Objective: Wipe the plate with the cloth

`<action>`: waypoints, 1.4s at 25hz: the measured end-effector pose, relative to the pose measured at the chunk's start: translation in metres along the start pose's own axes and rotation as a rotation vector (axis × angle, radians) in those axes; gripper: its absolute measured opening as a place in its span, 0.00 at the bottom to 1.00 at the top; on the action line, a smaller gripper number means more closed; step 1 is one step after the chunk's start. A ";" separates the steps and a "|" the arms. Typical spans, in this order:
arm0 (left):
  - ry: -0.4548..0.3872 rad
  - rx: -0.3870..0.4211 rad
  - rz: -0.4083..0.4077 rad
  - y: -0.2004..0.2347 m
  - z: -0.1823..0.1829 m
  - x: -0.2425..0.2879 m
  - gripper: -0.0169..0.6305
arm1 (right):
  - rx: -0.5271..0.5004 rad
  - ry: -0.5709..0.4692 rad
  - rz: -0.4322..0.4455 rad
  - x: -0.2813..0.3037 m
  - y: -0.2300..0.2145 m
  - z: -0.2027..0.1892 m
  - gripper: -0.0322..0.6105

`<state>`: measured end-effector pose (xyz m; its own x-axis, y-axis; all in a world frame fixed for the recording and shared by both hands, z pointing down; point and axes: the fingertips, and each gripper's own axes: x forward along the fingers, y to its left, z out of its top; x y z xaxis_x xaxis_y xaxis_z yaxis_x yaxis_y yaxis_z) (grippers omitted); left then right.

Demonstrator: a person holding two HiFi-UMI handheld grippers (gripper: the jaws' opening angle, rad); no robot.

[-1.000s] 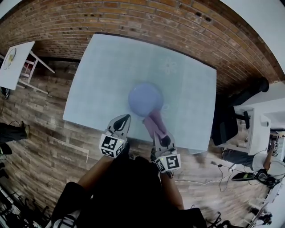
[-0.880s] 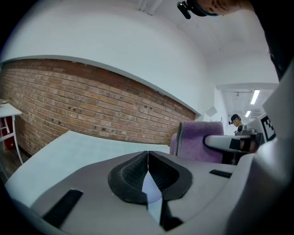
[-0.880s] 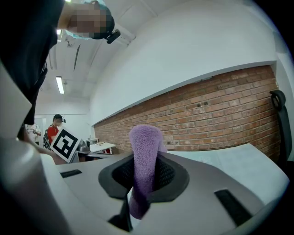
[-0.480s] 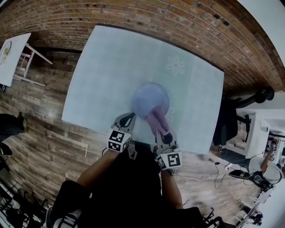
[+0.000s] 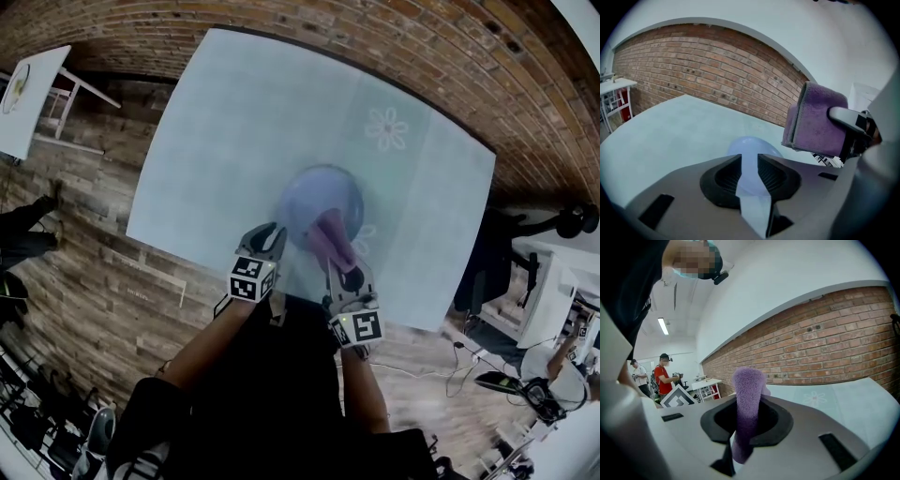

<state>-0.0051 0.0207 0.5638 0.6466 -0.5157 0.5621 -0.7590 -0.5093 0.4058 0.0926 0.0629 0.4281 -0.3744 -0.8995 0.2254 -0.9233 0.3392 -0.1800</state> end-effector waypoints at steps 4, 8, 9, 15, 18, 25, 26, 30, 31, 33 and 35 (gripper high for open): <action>0.067 -0.062 0.014 0.004 -0.019 0.023 0.25 | 0.012 0.024 0.052 0.008 -0.011 -0.010 0.15; 0.126 -0.116 0.056 0.015 -0.039 0.044 0.29 | 0.012 0.057 0.096 0.012 -0.017 -0.024 0.15; 0.131 -0.129 0.077 0.019 -0.043 0.048 0.31 | 0.009 0.062 0.105 0.013 -0.018 -0.027 0.15; 0.162 -0.192 0.123 0.033 -0.065 0.065 0.34 | -0.005 0.096 0.143 0.019 -0.027 -0.045 0.15; 0.180 -0.205 0.137 0.039 -0.073 0.073 0.34 | 0.003 0.083 0.173 0.030 -0.025 -0.045 0.15; 0.203 -0.169 0.135 0.044 -0.079 0.087 0.30 | 0.000 0.102 0.261 0.055 -0.024 -0.056 0.15; 0.203 -0.157 0.122 0.043 -0.078 0.088 0.26 | -0.006 0.110 0.271 0.059 -0.023 -0.060 0.15; 0.217 -0.127 0.080 0.043 -0.077 0.087 0.22 | -0.013 0.131 0.310 0.069 -0.017 -0.070 0.15; 0.220 -0.130 0.070 0.045 -0.076 0.087 0.21 | -0.015 0.135 0.321 0.071 -0.015 -0.072 0.15; 0.225 -0.131 0.058 0.051 -0.074 0.085 0.19 | -0.022 0.148 0.347 0.073 -0.012 -0.076 0.15; 0.233 -0.120 0.056 0.058 -0.072 0.081 0.17 | -0.029 0.164 0.377 0.075 -0.007 -0.081 0.15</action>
<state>-0.0023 -0.0011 0.6853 0.5786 -0.3612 0.7312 -0.8058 -0.3917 0.4442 0.0643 0.0157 0.5238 -0.6937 -0.6552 0.2993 -0.7197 0.6467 -0.2525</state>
